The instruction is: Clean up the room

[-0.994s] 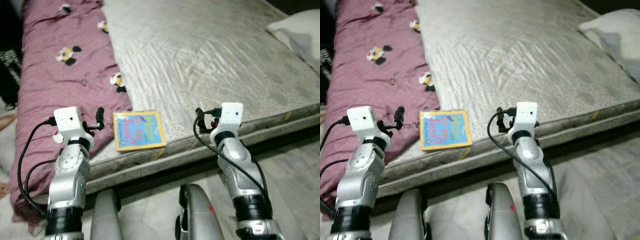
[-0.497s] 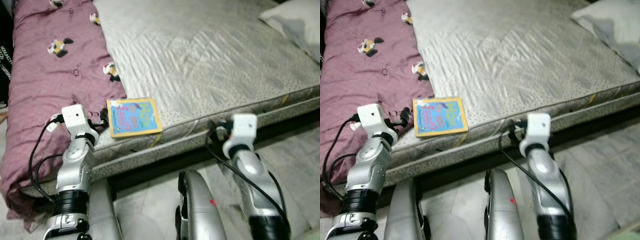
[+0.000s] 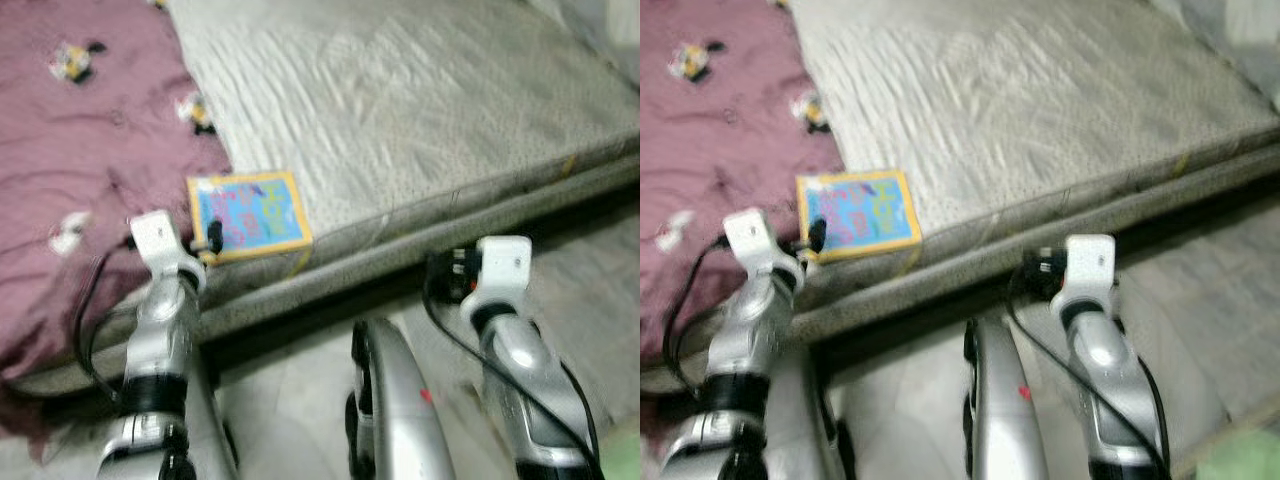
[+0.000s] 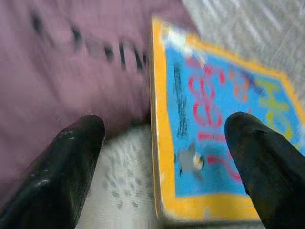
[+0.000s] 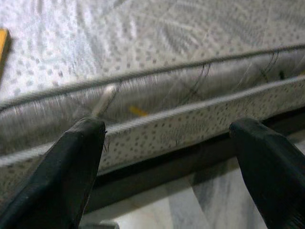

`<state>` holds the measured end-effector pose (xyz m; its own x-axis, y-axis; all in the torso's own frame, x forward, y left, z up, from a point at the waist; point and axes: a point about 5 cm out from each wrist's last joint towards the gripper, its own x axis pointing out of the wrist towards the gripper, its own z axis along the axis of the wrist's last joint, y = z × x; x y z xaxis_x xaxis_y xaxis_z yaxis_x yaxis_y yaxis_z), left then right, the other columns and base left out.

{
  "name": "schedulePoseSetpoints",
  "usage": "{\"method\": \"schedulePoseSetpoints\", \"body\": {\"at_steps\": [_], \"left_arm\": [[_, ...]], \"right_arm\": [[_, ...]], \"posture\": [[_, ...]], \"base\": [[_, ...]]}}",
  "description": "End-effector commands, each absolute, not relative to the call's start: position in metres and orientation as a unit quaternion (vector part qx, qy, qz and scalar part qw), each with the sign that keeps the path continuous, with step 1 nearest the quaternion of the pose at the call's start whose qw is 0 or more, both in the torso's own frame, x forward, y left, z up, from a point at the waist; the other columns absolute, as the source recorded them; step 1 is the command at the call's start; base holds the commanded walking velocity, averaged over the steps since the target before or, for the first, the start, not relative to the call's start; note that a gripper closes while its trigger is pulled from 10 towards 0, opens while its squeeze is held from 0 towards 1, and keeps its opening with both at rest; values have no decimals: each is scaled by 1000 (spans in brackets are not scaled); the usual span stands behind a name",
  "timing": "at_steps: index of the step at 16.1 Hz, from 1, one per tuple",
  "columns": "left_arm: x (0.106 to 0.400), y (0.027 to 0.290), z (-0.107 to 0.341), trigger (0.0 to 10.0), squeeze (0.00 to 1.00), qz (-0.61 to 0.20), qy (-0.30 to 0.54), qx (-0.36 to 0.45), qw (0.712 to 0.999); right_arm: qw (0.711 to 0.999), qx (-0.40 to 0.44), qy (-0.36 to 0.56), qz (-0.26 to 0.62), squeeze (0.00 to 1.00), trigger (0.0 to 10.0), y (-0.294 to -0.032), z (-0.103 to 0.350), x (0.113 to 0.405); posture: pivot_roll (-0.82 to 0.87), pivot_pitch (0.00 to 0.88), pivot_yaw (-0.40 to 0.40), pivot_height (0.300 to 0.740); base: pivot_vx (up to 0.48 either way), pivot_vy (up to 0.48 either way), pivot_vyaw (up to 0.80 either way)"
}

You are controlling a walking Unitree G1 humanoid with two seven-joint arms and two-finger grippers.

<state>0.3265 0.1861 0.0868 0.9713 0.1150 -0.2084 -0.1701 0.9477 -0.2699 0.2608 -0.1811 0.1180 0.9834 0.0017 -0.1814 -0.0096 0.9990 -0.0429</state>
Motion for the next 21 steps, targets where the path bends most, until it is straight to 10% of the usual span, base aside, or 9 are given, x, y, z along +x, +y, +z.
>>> {"method": "schedulePoseSetpoints", "body": {"at_steps": [1,16,17,21], "left_arm": [[327,187,83,10000,0,79,101,-149,981],[340,167,87,10000,0,-13,87,-319,944],[340,169,87,0,0,-13,85,-324,942],[342,176,89,0,0,-10,80,-333,939]], "right_arm": [[995,-25,95,2,0,10000,-184,119,256],[995,-39,86,-20,0,10000,-188,126,271],[995,-40,84,-20,0,10000,-187,126,272],[996,-40,77,-25,0,10000,-189,129,277]], "posture": [[-222,215,-31,459],[-221,180,-30,459],[-222,179,-30,459],[-221,168,-25,459]], "base": [[0,0,0],[0,0,0],[0,0,0],[0,0,0]]}}
